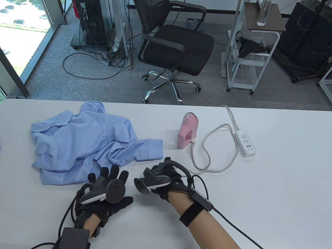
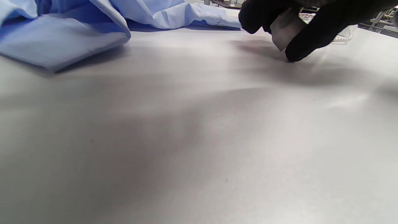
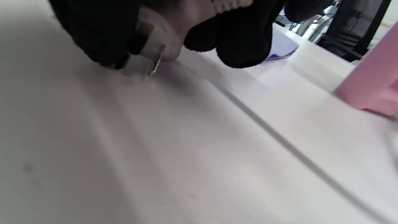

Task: Iron long-sleeve shirt with electric iron on table

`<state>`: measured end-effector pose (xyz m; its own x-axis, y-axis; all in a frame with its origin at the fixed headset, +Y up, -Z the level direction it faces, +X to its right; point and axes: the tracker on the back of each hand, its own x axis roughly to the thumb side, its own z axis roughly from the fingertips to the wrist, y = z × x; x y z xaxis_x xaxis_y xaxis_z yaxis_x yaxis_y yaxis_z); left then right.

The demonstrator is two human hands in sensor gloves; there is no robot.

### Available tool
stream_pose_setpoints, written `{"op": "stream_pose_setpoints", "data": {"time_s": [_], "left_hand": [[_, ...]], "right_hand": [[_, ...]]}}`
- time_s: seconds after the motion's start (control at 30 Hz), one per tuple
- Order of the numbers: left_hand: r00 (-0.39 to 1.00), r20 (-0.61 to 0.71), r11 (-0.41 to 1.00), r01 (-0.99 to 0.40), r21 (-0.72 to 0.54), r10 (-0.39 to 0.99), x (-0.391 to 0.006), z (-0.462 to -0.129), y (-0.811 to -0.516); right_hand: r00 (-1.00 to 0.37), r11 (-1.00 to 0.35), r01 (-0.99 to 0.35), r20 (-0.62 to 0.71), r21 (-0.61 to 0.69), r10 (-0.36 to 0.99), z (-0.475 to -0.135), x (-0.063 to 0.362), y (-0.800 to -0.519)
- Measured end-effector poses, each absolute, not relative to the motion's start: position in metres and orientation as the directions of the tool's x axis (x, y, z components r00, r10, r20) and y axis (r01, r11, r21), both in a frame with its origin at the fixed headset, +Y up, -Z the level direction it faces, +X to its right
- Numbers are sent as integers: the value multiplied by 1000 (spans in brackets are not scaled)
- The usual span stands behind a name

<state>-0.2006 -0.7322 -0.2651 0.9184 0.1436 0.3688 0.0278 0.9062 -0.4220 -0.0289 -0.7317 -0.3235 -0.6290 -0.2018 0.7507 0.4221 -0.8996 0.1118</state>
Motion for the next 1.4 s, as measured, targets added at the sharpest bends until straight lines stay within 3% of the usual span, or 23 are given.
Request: {"op": "stream_pose_setpoints", "data": {"time_s": [0.1,0.23,0.33,0.4,0.47,0.53,0.63,0.77,0.9,0.97,1.07,1.13,1.17,1.27,1.4], "left_hand": [[919,370,909,30,-415,139,-201,-266,-732],[922,359,911,20,-411,141,-204,-267,-731],[925,352,911,15,-411,144,-206,-267,-730],[925,351,912,14,-411,144,-206,-267,-730],[924,354,912,13,-411,146,-206,-267,-731],[922,358,910,16,-414,146,-204,-267,-731],[920,364,904,26,-427,145,-202,-266,-734],[917,370,896,36,-442,146,-199,-266,-739],[916,373,886,47,-461,145,-196,-265,-744],[915,376,880,53,-471,146,-194,-265,-746],[912,384,872,65,-485,146,-191,-264,-750],[909,391,869,72,-490,146,-188,-263,-752],[907,394,866,76,-494,146,-187,-263,-753],[904,402,860,85,-503,146,-184,-262,-755],[902,407,858,91,-505,144,-182,-261,-756]], "right_hand": [[-647,-949,250,763,193,-15,-308,-28,-708],[-608,-963,-179,747,201,269,-291,-8,-637],[-449,-722,-656,654,220,608,-291,42,-571],[-295,-456,-877,580,152,760,-296,88,-540],[-227,-288,-957,508,43,831,-305,133,-526],[-261,-251,-965,421,-80,868,-320,180,-529],[-330,-294,-937,200,-188,923,-347,246,-573],[-198,-196,-936,-20,-292,980,-363,309,-642],[-228,-260,-908,-132,-327,965,-371,346,-677],[-297,-338,-901,-181,-272,937,-376,359,-685],[-492,-533,-818,-214,-216,844,-386,372,-684],[-700,-738,-645,-232,-199,675,-393,373,-679],[-832,-860,-479,-221,-175,509,-399,372,-676],[-924,-940,-312,-185,-135,333,-406,364,-678],[-949,-961,-264,-156,-82,274,-414,357,-688]]}}
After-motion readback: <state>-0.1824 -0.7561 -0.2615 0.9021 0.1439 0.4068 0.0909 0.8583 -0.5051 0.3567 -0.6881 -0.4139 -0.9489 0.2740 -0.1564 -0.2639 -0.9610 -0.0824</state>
